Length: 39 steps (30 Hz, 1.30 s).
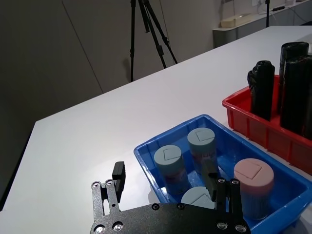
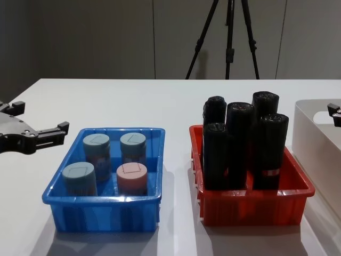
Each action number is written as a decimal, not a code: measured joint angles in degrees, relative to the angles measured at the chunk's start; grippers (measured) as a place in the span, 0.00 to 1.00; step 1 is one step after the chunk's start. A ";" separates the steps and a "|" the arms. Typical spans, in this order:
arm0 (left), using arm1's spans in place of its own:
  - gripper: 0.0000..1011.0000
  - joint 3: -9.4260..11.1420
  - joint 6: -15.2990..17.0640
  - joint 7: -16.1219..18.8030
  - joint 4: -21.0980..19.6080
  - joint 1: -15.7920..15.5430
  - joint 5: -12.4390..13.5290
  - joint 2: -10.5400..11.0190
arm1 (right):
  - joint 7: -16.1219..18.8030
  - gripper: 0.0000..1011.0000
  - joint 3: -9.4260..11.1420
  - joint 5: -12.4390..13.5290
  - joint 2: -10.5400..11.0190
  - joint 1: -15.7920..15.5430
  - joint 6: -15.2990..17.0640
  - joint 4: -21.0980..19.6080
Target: Pick the cotton swabs from the blue box and place them into the white box.
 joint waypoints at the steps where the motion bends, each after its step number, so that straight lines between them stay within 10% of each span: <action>1: 0.99 -0.11 0.07 -0.24 -0.05 0.08 -0.10 0.01 | 0.00 0.99 0.00 0.00 0.00 0.00 0.00 0.00; 39: 0.99 -3.90 7.74 -7.72 0.00 1.31 -2.31 -2.70 | 0.00 0.99 0.00 0.00 0.00 0.00 0.00 0.00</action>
